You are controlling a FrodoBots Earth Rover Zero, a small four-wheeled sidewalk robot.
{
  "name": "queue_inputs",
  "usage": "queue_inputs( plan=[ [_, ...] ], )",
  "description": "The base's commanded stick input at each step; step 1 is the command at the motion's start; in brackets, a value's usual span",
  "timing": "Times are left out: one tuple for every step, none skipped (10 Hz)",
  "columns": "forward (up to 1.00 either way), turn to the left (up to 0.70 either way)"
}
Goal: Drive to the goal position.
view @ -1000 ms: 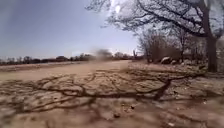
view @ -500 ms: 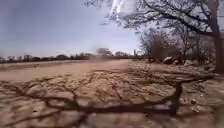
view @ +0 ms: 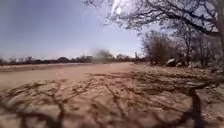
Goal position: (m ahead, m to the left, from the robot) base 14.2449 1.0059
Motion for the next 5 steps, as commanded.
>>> queue_inputs(
  plan=[
    [1.0,0.0],
    [1.0,0.0],
    [1.0,0.0],
    [1.0,0.0],
    [1.0,0.0]
  ],
)
